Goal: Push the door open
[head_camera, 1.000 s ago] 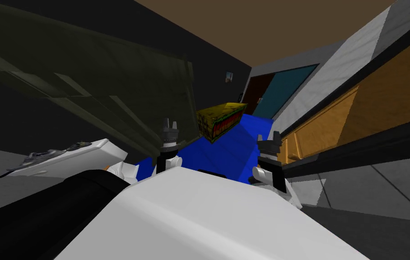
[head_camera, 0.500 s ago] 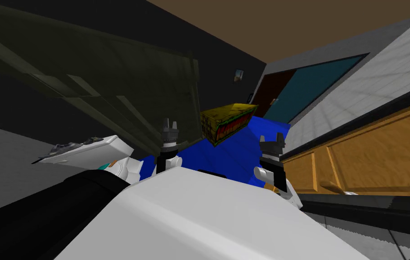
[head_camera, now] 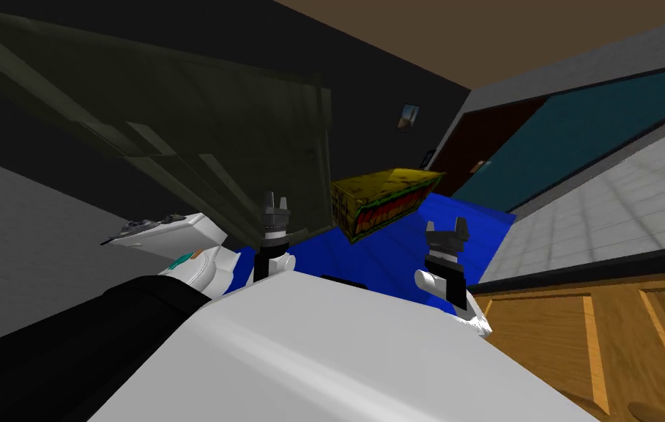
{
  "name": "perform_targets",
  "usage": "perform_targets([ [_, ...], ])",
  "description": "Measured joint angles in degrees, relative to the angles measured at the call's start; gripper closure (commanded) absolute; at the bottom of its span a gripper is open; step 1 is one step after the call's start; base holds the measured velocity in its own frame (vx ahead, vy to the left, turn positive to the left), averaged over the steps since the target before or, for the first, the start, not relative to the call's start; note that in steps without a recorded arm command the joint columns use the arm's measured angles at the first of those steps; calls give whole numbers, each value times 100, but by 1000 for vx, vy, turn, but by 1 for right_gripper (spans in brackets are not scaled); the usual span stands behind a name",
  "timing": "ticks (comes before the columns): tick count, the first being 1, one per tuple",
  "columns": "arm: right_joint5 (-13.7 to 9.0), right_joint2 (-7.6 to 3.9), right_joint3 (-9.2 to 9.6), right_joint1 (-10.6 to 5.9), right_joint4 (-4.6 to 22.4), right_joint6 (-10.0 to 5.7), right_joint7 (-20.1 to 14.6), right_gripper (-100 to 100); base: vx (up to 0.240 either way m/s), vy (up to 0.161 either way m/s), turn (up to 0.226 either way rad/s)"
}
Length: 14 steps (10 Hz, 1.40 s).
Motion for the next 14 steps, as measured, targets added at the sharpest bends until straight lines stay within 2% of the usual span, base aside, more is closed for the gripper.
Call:
perform_targets([
  [5,-78,-67,-257,-201,447,-214,-248,-100,170,-118,207],
  [14,-200,-98,-702,-567,1301,-666,-679,-100,94,-172,220],
])
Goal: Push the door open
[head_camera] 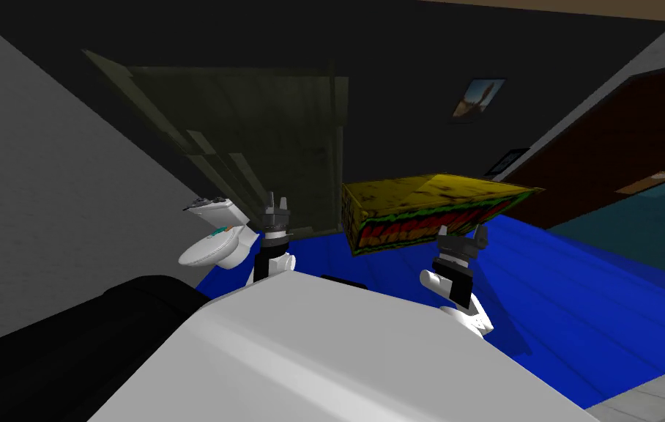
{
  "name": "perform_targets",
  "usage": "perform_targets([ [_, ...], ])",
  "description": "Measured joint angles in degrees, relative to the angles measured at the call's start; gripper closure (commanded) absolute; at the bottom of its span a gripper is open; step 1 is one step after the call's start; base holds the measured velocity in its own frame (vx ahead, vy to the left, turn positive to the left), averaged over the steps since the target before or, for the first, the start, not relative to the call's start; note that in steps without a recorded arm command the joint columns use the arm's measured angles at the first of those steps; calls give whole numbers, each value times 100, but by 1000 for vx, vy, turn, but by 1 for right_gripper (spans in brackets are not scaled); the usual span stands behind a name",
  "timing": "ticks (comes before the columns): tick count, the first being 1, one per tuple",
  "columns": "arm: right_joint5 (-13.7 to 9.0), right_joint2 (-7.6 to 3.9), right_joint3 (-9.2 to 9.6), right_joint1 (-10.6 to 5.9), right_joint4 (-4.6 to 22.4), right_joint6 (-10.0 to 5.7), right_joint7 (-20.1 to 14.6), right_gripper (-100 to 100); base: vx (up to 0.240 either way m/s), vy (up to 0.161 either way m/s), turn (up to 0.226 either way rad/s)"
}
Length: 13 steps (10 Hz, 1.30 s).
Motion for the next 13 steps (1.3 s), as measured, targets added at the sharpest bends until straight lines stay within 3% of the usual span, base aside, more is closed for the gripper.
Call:
perform_targets([
  [4,-65,-40,-215,-187,401,-181,-205,-100,64,-201,219],
  [13,-205,-66,-697,-580,1286,-624,-673,-100,-17,-201,236],
])
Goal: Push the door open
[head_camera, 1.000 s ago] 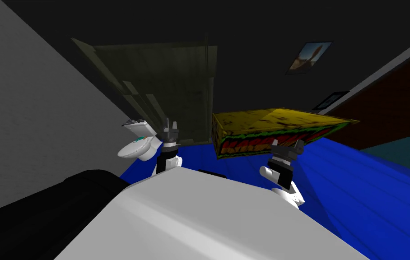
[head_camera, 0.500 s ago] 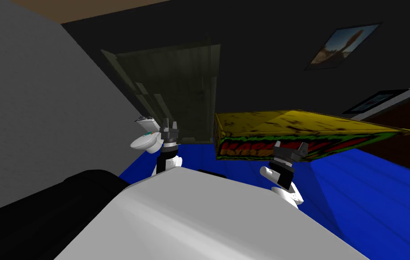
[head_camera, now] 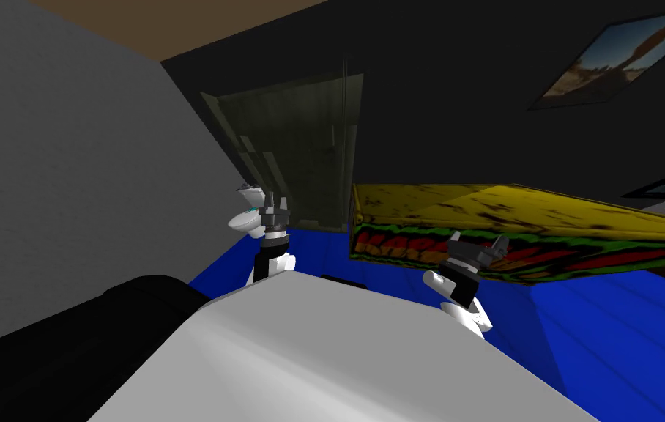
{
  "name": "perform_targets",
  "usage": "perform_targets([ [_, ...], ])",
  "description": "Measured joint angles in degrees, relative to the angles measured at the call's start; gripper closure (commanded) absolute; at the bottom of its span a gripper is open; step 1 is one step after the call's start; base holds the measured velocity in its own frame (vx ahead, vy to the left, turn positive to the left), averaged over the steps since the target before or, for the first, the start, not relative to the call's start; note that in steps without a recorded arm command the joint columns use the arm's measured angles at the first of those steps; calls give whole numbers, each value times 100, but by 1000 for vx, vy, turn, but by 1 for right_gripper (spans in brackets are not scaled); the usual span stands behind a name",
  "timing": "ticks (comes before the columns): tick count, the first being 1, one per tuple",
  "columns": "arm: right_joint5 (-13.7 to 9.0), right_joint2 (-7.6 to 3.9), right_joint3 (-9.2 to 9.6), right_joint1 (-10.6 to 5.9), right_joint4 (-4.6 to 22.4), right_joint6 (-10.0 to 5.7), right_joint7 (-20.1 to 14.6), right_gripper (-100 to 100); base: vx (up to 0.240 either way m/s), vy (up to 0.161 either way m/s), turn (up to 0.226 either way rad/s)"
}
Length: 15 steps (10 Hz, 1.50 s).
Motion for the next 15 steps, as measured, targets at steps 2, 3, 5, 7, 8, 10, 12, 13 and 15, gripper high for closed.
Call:
perform_targets([
  [2,-35,6,-121,-86,193,-98,-108,-100,-93,-225,290],
  [3,-53,-5,-183,-147,339,-168,-177,-100,-135,-221,318],
  [5,-91,0,-316,-269,604,-301,-302,-100,-140,-180,236],
  [7,-127,6,-441,-355,825,-418,-425,-100,-127,-183,224],
  [8,-146,6,-503,-409,935,-473,-490,-100,-9,-49,-124],
  [10,-163,9,-565,-455,1040,-529,-547,-100,10,11,61],
  [12,-165,15,-569,-457,1029,-519,-550,-100,0,0,0],
  [13,-165,16,-570,-457,1027,-517,-550,-100,2,4,12],
  [15,-169,21,-583,-464,1044,-525,-560,-100,-3,-6,-17],
])
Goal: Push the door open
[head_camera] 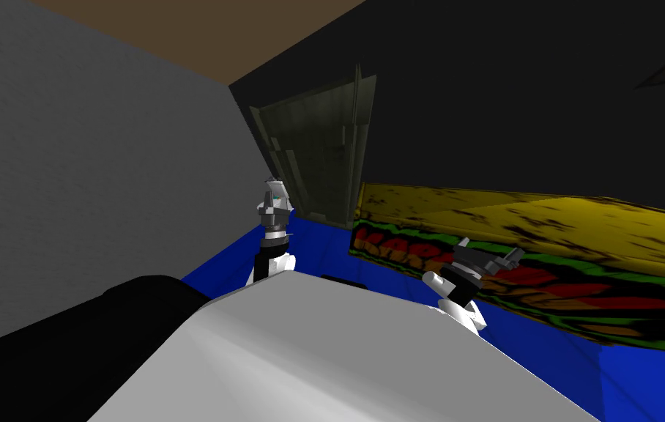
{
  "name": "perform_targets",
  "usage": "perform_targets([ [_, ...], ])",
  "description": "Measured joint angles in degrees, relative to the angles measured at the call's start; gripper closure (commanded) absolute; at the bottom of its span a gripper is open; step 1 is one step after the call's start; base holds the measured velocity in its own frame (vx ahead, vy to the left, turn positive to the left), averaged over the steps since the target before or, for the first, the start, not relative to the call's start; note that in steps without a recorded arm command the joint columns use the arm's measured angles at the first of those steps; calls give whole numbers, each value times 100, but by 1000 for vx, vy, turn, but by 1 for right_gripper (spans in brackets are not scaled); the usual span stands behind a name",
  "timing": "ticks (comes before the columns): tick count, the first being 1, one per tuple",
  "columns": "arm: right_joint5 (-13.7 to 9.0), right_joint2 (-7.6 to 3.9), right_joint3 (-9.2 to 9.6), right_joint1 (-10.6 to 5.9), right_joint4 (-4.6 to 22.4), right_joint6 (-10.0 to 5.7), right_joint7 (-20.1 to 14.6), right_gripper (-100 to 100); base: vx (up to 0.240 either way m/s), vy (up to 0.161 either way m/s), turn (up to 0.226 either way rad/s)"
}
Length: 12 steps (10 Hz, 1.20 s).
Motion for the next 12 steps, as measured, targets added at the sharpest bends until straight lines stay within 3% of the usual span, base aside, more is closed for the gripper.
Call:
perform_targets([
  [7,-4,-5,-13,-13,32,-16,-16,-100,1,-1,8],
  [12,-94,-5,22,-23,73,-52,-38,-100,-2,-50,-13],
])
